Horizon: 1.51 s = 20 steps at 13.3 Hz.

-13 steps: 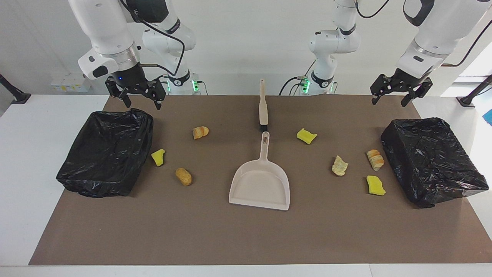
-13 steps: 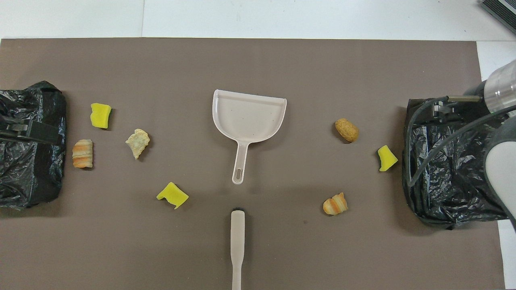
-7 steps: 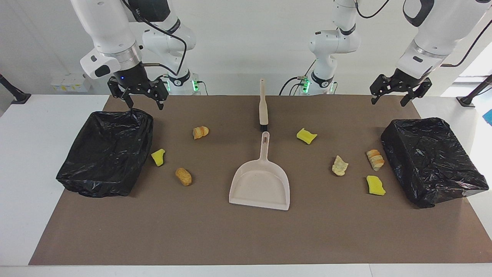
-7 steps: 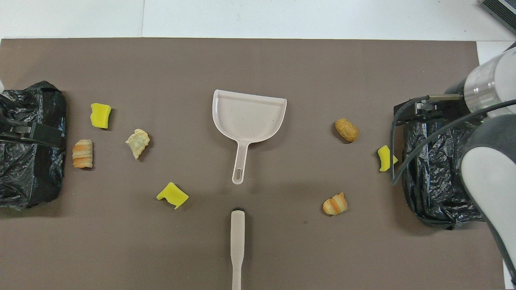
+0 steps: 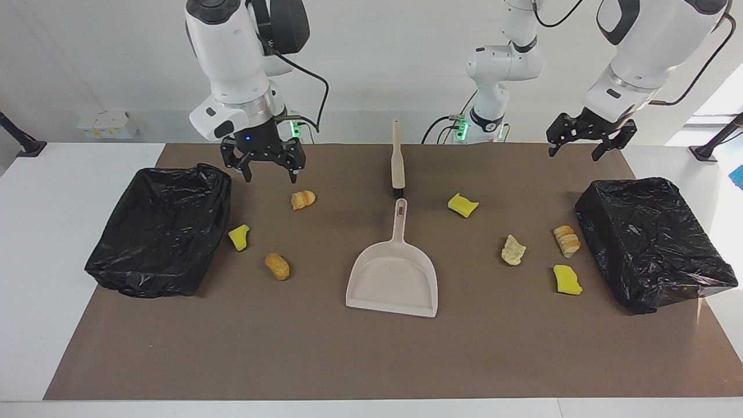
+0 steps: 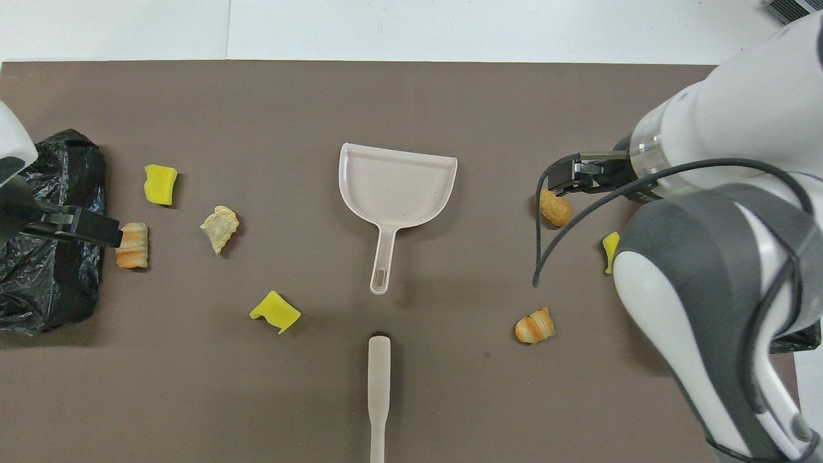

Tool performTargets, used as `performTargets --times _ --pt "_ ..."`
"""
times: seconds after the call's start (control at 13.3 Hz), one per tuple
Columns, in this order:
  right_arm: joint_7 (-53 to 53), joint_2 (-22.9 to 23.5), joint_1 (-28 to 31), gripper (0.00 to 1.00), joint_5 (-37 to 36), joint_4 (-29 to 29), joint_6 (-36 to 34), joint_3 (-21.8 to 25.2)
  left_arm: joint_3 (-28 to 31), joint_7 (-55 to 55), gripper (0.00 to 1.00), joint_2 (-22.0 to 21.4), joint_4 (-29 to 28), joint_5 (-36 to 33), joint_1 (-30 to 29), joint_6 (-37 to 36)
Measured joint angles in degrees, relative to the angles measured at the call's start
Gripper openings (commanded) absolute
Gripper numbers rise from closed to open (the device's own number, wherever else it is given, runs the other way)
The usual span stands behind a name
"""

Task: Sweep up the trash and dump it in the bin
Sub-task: 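Reach the right gripper to the dustpan handle while the left gripper reaches the brush, then grasp the dustpan with the right gripper while the left gripper grasps the brush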

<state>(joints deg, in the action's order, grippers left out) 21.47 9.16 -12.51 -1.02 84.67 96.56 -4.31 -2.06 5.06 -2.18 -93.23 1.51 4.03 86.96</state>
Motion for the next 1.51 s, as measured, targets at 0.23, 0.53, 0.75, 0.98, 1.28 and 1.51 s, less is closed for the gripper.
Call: performTargets --times 0.23,0.53,0.75,0.98,1.28,1.51 --pt "7.6 7.1 -5.0 1.00 -2.2 -1.2 5.1 0.0 -0.1 0.1 1.00 -0.2 -2.6 1.6 1.4 0.6" --pt "15.8 17.5 -10.3 1.00 -3.0 -7.0 10.5 0.0 -0.2 0.3 1.00 -2.0 -12.3 2.9 6.8 8.0" --pt "23.5 22.3 -15.7 1.00 -3.1 -8.3 14.2 0.1 -0.3 -0.8 1.00 -9.1 -27.5 5.1 11.5 17.8" --pt "27.6 24.5 -19.2 1.00 -3.1 -8.4 16.3 0.1 -0.5 -7.2 1.00 -13.8 -36.9 5.3 18.1 23.4" --pt "28.2 25.9 -20.9 1.00 -3.1 -7.2 20.0 0.0 -0.6 -9.6 1.00 -20.2 -48.3 5.7 25.5 29.8" --pt "28.2 26.1 -21.9 1.00 -3.1 -4.8 21.5 0.0 -0.7 -19.3 1.00 -21.0 -54.4 5.9 35.6 38.5"
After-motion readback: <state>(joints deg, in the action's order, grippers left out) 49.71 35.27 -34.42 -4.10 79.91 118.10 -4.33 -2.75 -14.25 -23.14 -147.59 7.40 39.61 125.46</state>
